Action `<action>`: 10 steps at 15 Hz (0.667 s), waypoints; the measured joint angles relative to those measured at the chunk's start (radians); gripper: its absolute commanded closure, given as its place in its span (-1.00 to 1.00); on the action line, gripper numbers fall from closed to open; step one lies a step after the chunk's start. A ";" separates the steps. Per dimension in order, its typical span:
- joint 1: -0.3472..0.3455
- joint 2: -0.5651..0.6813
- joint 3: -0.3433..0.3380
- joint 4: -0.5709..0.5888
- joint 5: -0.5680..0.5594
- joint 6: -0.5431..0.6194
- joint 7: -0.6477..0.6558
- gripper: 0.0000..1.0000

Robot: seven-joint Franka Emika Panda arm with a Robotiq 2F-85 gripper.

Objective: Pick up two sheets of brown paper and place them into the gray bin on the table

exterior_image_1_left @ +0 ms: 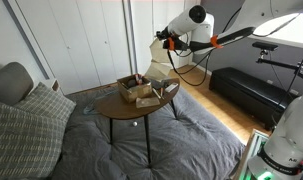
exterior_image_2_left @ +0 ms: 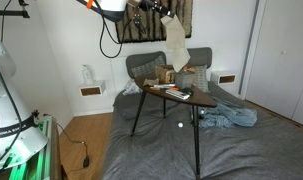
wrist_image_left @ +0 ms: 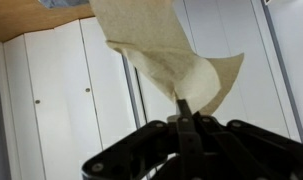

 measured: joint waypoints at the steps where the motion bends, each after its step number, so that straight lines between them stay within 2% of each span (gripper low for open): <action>1: 0.000 0.010 0.000 0.000 0.000 -0.001 0.000 1.00; 10: 0.002 0.106 0.000 0.001 -0.007 -0.003 0.002 1.00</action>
